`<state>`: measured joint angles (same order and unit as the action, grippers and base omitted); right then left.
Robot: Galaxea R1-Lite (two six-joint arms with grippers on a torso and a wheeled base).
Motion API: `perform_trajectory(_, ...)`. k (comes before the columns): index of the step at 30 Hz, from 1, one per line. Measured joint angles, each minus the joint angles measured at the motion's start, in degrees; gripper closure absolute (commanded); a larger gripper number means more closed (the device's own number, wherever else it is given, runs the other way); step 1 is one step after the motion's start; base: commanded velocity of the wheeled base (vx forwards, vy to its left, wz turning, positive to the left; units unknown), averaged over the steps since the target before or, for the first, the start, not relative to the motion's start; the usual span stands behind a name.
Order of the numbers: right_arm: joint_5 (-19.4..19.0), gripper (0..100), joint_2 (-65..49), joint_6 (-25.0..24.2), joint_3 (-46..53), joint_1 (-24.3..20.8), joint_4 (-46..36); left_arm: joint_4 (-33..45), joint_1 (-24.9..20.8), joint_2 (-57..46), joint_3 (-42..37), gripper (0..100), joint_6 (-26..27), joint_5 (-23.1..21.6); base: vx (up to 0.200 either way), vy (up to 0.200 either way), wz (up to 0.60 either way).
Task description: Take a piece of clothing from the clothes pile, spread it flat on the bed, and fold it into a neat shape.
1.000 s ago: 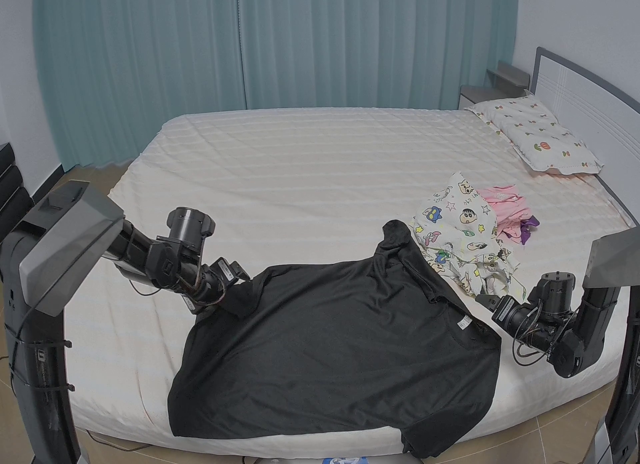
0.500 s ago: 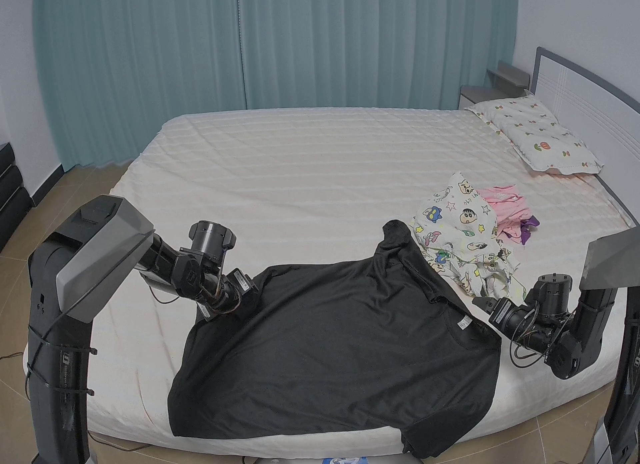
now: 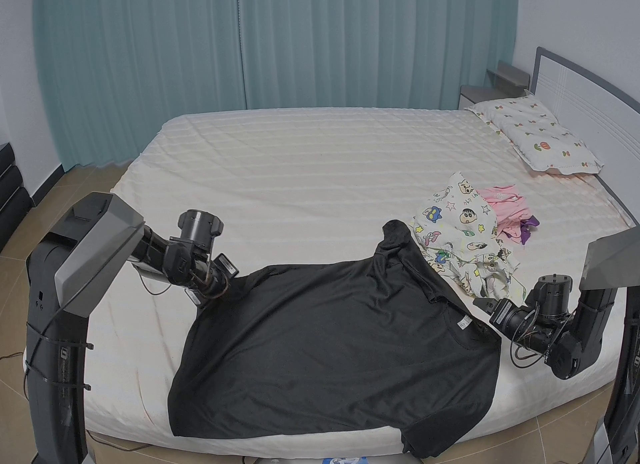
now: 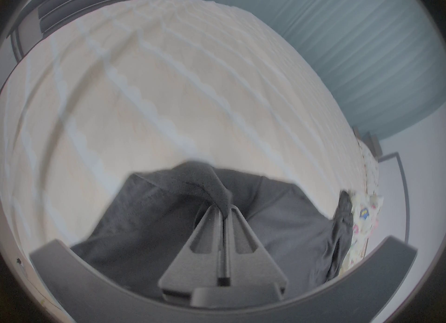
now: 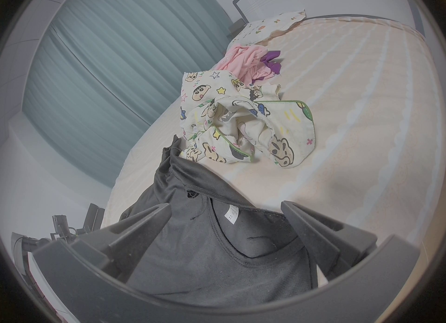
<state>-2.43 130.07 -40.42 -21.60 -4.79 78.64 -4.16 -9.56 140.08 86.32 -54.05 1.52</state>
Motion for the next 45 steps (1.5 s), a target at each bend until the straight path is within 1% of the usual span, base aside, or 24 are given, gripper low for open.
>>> perform_trajectory(8, 0.18, 0, 0.24, -0.02, 0.07, 0.02, 1.34, 0.46, 3.94, 1.26, 6.92, 100, -1.72, -0.09, 0.0, 0.0, 0.0)
perform_trajectory(16, 0.33, 0, 1.13, -0.05, 0.39, -0.05, 3.58, 2.68, 5.81, 4.74, 13.26, 100, -2.95, -0.07, 0.0, 0.0, 0.0)
perform_trajectory(26, 0.33, 0, 1.71, -1.26, 0.22, -0.24, 5.9, 9.22, 7.69, 8.66, 22.16, 100, -3.5, -0.05, 0.0, 0.0, 0.0)
perform_trajectory(27, 0.33, 0, 1.73, -1.4, 0.22, -0.27, 6.23, 9.76, 7.85, 8.96, 22.82, 0, -3.5, -0.05, 0.0, 0.0, 0.0)
perform_trajectory(34, 0.38, 0, 1.34, -1.76, -0.26, -0.96, 6.51, 11.48, 8.77, 10.47, 25.5, 0, -3.69, -0.35, 0.0, 0.0, 0.0)
perform_trajectory(39, 0.46, 0, 0.77, -1.74, -1.93, -4.22, 5.44, 13.08, 9.29, 10.47, 25.64, 0, -4.13, -0.82, 0.0, 0.0, 0.0)
perform_trajectory(42, 0.57, 0, 0.63, -1.72, -4.08, -6.61, 2.79, 13.57, 9.58, 9.64, 25.0, 0, -4.99, -1.5, 0.0, 0.0, 0.0)
perform_trajectory(45, 1.17, 0, 0.52, -1.76, -7.67, -8.57, -3.34, 13.65, 9.96, 7.8, 22.72, 0, -5.45, -3.79, 0.0, 0.0, 0.0)
